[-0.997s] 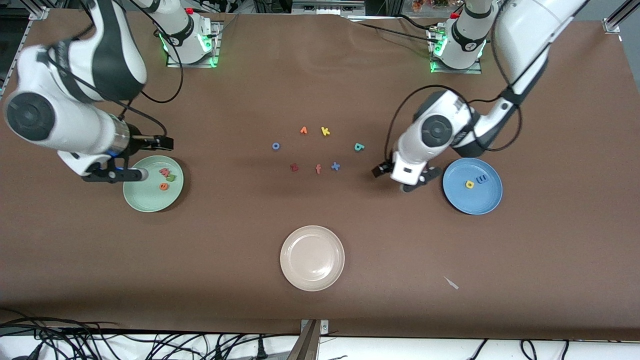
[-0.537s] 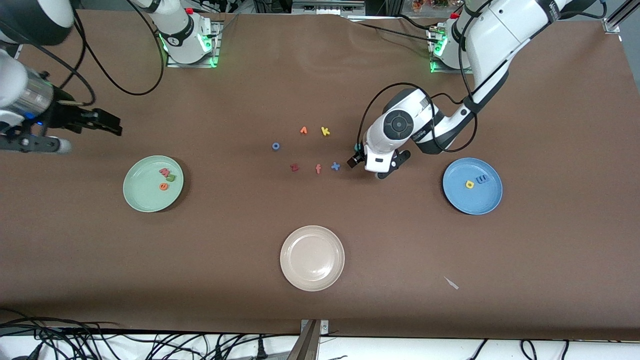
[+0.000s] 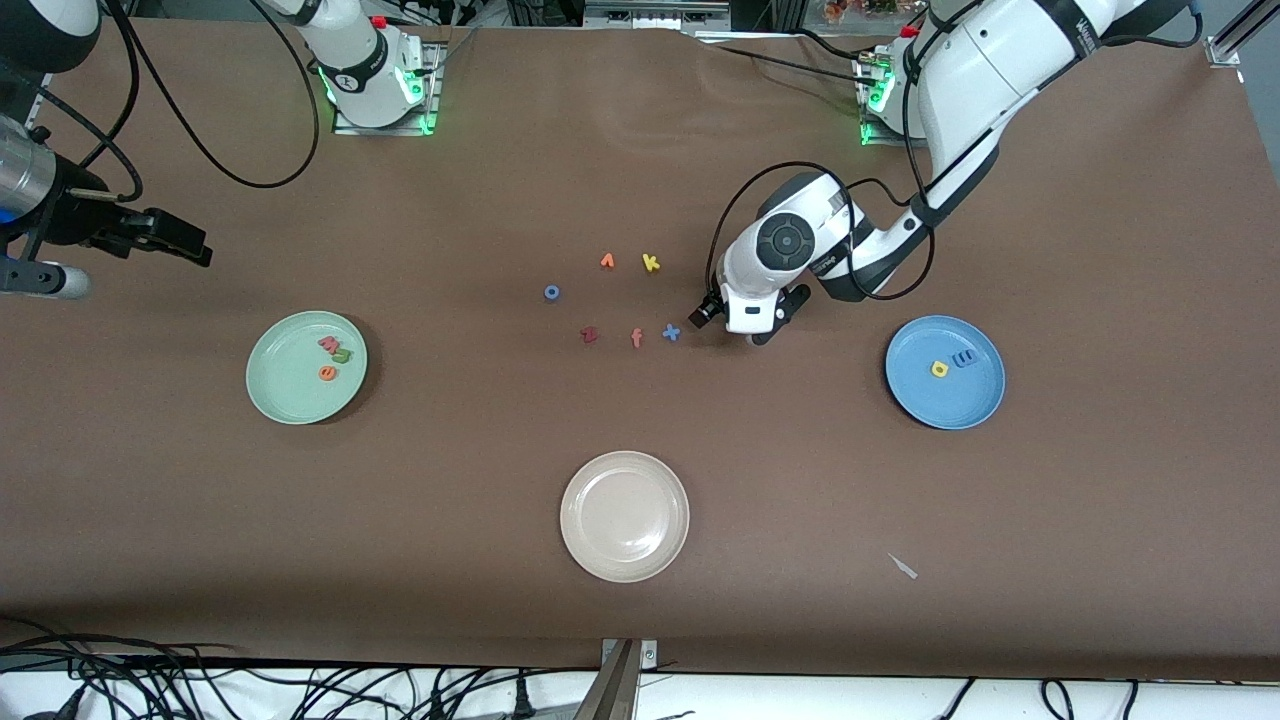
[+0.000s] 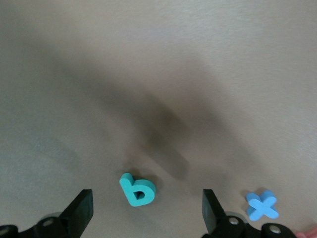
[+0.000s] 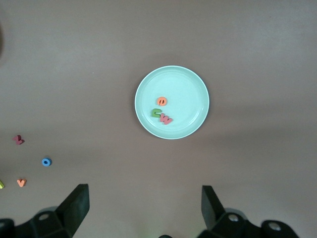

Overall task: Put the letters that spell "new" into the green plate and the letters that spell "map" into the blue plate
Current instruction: 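Reach the left gripper to the cyan b while the right gripper returns to rest, then grasp the cyan b with the left gripper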

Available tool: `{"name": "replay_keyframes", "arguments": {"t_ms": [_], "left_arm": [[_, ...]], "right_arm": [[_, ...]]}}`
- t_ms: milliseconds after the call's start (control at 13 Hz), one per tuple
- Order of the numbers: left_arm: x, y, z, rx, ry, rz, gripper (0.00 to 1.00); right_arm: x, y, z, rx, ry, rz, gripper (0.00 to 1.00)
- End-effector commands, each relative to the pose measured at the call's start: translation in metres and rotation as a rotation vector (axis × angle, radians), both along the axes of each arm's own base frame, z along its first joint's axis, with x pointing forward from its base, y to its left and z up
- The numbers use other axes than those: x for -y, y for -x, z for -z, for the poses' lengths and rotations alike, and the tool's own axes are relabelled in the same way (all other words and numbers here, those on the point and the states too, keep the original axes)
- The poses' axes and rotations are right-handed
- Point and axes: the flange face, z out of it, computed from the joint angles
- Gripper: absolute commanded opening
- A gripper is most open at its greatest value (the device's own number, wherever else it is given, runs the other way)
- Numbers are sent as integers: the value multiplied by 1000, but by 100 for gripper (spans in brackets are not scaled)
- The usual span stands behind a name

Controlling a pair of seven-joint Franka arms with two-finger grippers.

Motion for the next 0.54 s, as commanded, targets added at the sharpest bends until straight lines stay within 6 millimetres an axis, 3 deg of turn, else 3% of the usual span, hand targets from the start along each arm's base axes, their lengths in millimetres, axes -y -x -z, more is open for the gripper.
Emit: {"name": "replay_keyframes", "arguments": {"t_ms": [0,307,460], "left_arm": [[2,9,4,42,-53,-53,98],[9,17,10,67,-70,-101,98],[15,22,9,68,-67,-97,91]], "right_arm": [[-1,-2,-4,1,9,5,100],[-4,-1,-3,-10,5,3,100],[-4,-1,-4,-8,4,3,100]]}}
